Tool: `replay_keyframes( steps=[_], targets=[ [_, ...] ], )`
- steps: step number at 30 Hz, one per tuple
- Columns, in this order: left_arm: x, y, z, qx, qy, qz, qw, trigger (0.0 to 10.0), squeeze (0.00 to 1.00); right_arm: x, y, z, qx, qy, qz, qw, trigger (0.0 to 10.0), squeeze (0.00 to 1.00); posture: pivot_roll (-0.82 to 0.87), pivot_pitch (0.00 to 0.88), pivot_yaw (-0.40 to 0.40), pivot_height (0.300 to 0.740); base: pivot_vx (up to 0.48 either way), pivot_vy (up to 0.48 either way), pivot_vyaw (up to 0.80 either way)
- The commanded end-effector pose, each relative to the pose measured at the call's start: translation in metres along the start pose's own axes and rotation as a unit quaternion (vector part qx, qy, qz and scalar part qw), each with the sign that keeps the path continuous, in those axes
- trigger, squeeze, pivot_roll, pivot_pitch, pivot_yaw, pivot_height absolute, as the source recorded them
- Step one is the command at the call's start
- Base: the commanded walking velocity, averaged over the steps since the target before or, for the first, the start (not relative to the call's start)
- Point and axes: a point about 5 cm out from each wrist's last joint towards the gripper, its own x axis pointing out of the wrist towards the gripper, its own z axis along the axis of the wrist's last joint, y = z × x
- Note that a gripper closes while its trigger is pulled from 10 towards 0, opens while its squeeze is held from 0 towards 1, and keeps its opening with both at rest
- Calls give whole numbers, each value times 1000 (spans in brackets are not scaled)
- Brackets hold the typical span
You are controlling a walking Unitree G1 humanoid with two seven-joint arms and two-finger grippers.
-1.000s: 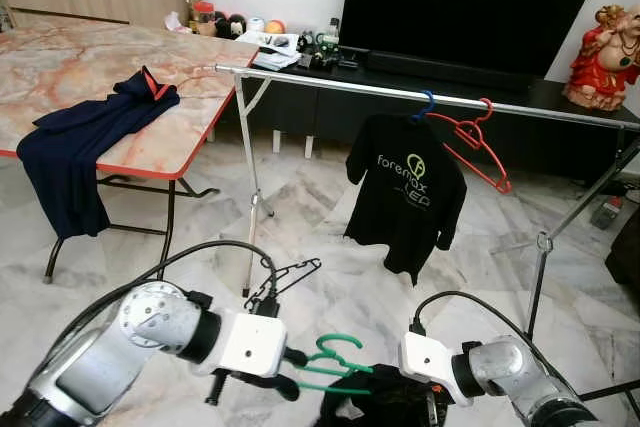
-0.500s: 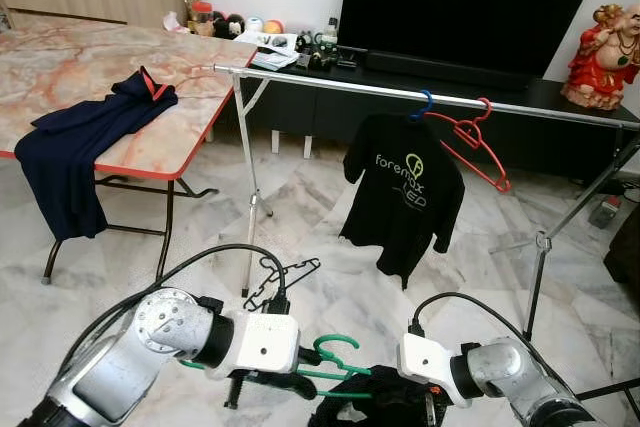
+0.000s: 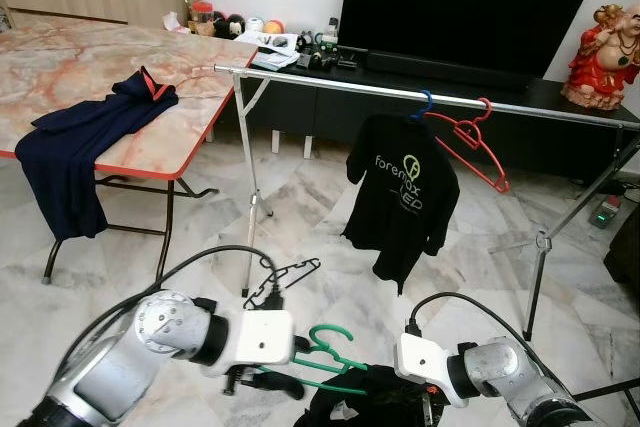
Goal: Hang hanger
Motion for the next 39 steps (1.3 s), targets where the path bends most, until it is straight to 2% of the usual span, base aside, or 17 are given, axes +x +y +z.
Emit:
replay_keyframes(
  steps=[1, 4, 7, 10, 14, 17, 20, 23, 28, 33, 37, 39],
  targets=[
    [-3, 2, -2, -2, 7, 5, 1000, 10000, 0, -5, -8, 7, -16, -7, -14, 1000, 0, 0, 153, 0, -110, 740, 0, 0, 0],
    [-8, 7, -4, -10, 7, 26, 1000, 10000, 0, -5, -8, 6, -15, -5, -15, 1000, 0, 0, 155, 0, -111, 740, 0, 0, 0],
    [-8, 8, 1, -26, -18, 24, 999, 10000, 0, -5, -7, 6, -15, -3, -13, 1000, 0, 0, 154, 0, -113, 740, 0, 0, 0],
    [-5, 1, 9, -42, -39, -16, 998, 10000, 0, -3, -6, 5, -17, -1, -11, 1000, 0, 0, 156, 0, -112, 740, 0, 0, 0],
    [1, -11, 12, -52, -36, -64, 996, 10000, 0, 1, -5, 8, -21, -5, -13, 1000, 0, 0, 158, 0, -110, 740, 0, 0, 0],
    [7, -14, 13, -53, -40, -65, 996, 10000, 0, 4, -5, 11, -23, -11, -14, 1000, 0, 0, 153, 0, -108, 740, 0, 0, 0],
    [12, -11, 10, -48, -29, -42, 998, 10000, 0, 5, -5, 13, -26, -18, -12, 999, 0, 0, 153, 0, -107, 740, 0, 0, 0],
    [16, -1, 5, -60, -17, 19, 998, 10000, 0, 5, -7, 17, -29, -26, -12, 999, 0, 0, 151, 0, -108, 740, 0, 0, 0],
    [11, 4, 8, -78, -21, 27, 996, 10000, 0, 4, -7, 15, -29, -23, -15, 999, 0, 0, 156, 0, -109, 740, 0, 0, 0],
    [12, 0, 9, -84, -27, 10, 996, 10000, 0, 6, -6, 16, -27, -25, -16, 999, 0, 0, 156, 0, -109, 740, 0, 0, 0],
    [16, 3, 8, -86, -25, 34, 995, 10000, 0, 8, -6, 19, -28, -33, -13, 999, 0, 0, 153, 0, -110, 740, 0, 0, 0],
    [15, 11, 8, -89, -26, 63, 994, 10000, 0, 8, -6, 19, -29, -32, -12, 999, 0, 0, 155, 0, -111, 740, 0, 0, 0]
  ],
)
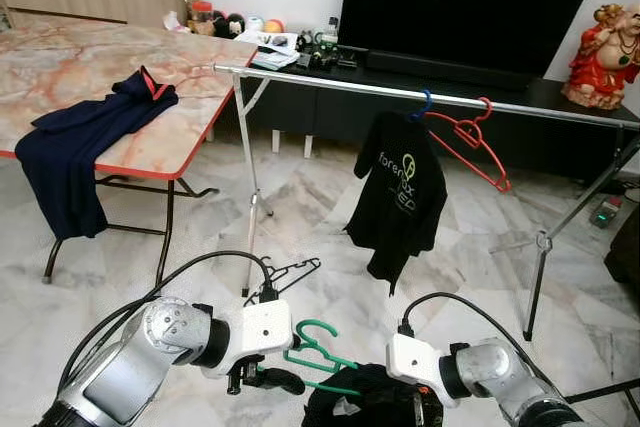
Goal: Hang hanger
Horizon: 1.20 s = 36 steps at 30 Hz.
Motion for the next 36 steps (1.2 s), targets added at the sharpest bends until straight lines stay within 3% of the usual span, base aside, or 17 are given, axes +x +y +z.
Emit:
replay_keyframes(
  steps=[1, 11, 19, 31, 32, 33, 36],
  targets=[
    [-2, 9, 7, 9, -7, 21, 1000, 10000, 0, -2, -8, 12, -23, -21, -10, 999, 0, 0, 156, 0, -111, 740, 0, 0, 0],
    [-4, 17, 7, 6, -12, 52, 999, 10000, 0, -1, -6, 11, -20, -20, -8, 1000, 0, 0, 158, 0, -112, 740, 0, 0, 0],
    [-3, -4, -1, -7, 13, -38, 999, 10000, 0, 0, -7, 12, -20, -23, -10, 999, 0, 0, 158, 0, -110, 740, 0, 0, 0],
    [7, -7, 1, -31, 1, -31, 999, 10000, 0, 1, -7, 15, -23, -28, -9, 999, 0, 0, 154, 0, -108, 740, 0, 0, 0],
    [7, -8, 1, -31, -1, -37, 999, 2588, 0, 1, -7, 15, -24, -29, -8, 999, 0, 0, 154, 0, -108, 740, 0, 0, 0],
    [7, -9, 2, -30, -3, -44, 999, 0, 0, 1, -7, 15, -24, -29, -8, 999, 0, 0, 155, 0, -108, 740, 0, 0, 0],
    [5, -10, 1, -28, 0, -50, 998, 0, 0, 1, -7, 15, -24, -28, -8, 999, 0, 0, 155, 0, -109, 740, 0, 0, 0]
  ],
)
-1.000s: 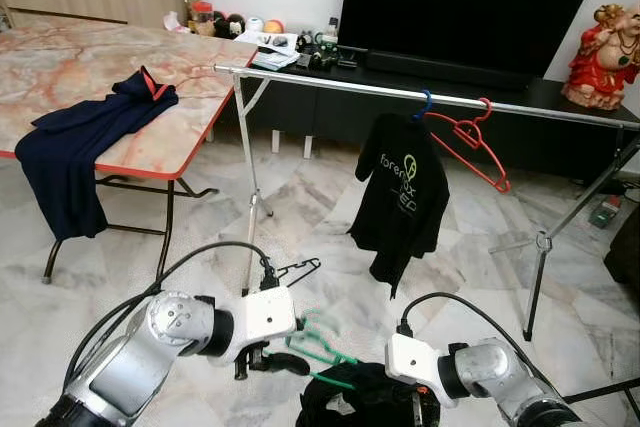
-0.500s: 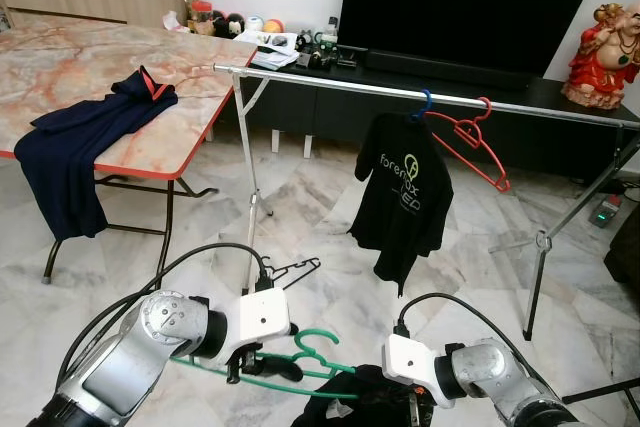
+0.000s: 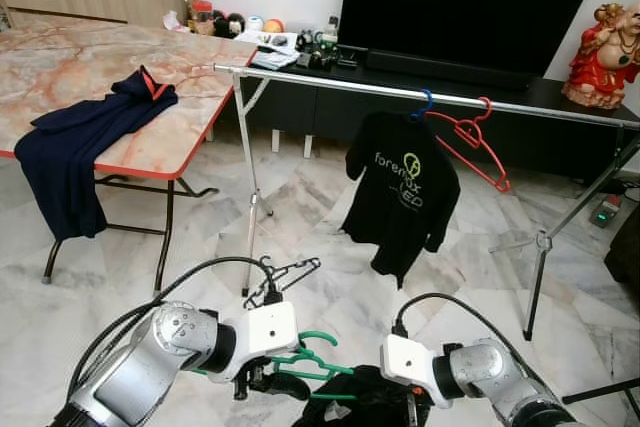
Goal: Hang hanger
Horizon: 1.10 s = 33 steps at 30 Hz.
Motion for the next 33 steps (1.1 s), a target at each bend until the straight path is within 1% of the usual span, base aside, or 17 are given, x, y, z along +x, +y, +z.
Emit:
replay_keyframes(
  steps=[1, 6, 24, 33],
  targets=[
    [-2, -2, 2, 5, 1, -7, 1000, 0, 0, -5, -9, 10, -20, -18, -15, 1000, 0, 0, 155, 0, -109, 740, 0, 0, 0],
    [-3, -3, -1, 9, 14, -14, 1000, 0, 0, -5, -9, 10, -20, -18, -15, 1000, 0, 0, 153, 0, -109, 740, 0, 0, 0],
    [1, -4, -1, 8, 13, -25, 1000, 0, 0, -6, -10, 12, -22, -19, -15, 999, 0, 0, 147, 0, -107, 740, 0, 0, 0],
    [0, 2, 2, 9, -2, -7, 1000, 0, 0, -9, -12, 12, -25, -15, -17, 999, 0, 0, 143, 0, -114, 740, 0, 0, 0]
  ],
)
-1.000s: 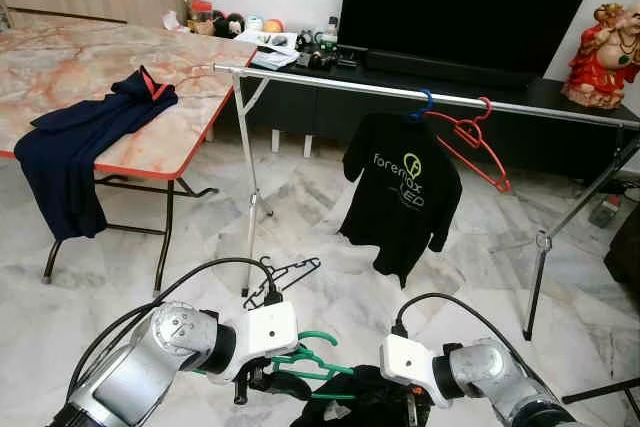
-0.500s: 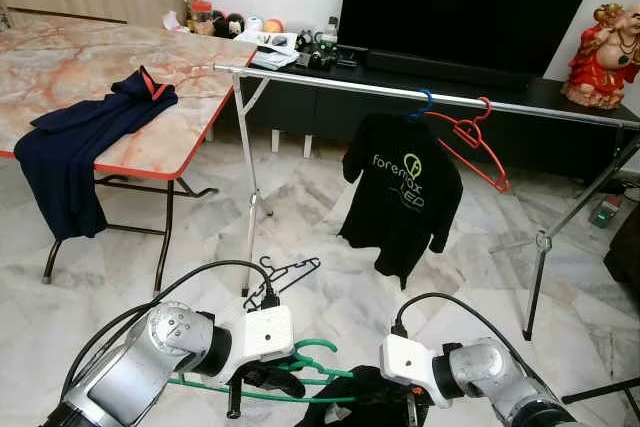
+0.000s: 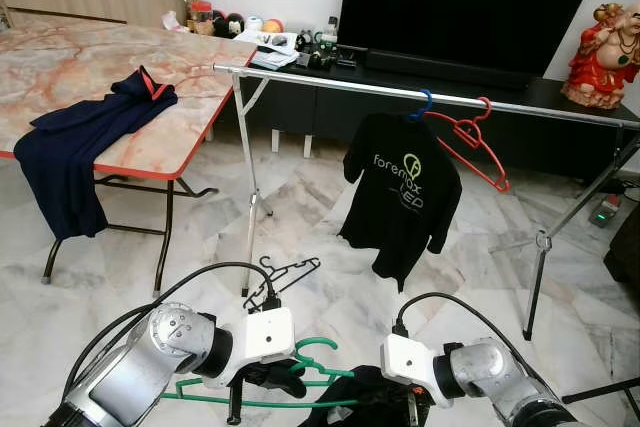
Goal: Hang hanger
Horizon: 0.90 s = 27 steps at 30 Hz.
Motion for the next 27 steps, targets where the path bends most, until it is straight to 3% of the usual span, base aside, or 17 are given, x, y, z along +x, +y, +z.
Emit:
replay_keyframes(
  steps=[1, 2, 3, 4, 5, 13, 19, 21, 27],
  targets=[
    [0, 5, 7, 7, -18, 16, 1000, 0, 0, -8, -12, 12, -26, -14, -18, 999, 0, 0, 141, 0, -117, 740, 0, 0, 0],
    [0, 5, 7, 7, -18, 16, 1000, 0, 0, -8, -12, 12, -26, -14, -18, 999, 0, 0, 141, 0, -117, 740, 0, 0, 0],
    [1, 6, 8, 6, -24, 21, 999, 0, 0, -9, -13, 13, -28, -13, -20, 999, 2941, 0, 139, 0, -119, 740, 0, 0, 0],
    [2, 7, 8, 5, -27, 27, 999, 0, 0, -10, -14, 13, -29, -12, -22, 999, 7686, 0, 139, 0, -120, 740, 0, 0, 0],
    [2, 8, 9, 5, -29, 29, 999, 0, 0, -10, -15, 14, -30, -12, -23, 999, 10000, 0, 136, 0, -123, 740, 0, 0, 0],
    [5, 7, 9, 0, -43, 33, 999, 0, 0, -23, -25, 21, -46, -17, -33, 998, 10000, 0, 117, 0, -129, 740, 0, 0, 0],
    [7, 12, 15, -6, -80, 43, 996, 0, 0, -45, -36, 31, -74, -15, -11, 997, 10000, 0, 94, 0, -137, 740, 0, 0, 0],
    [12, 13, 21, -13, -119, 44, 992, 0, 0, -55, -40, 37, -82, -19, 3, 996, 10000, 0, 78, 0, -144, 740, 0, 0, 0],
    [19, 11, 23, -12, -132, 37, 990, 0, 0, -66, -40, 43, -103, -15, 39, 994, 10000, 0, 64, 0, -154, 740, 0, 0, 0]
  ],
)
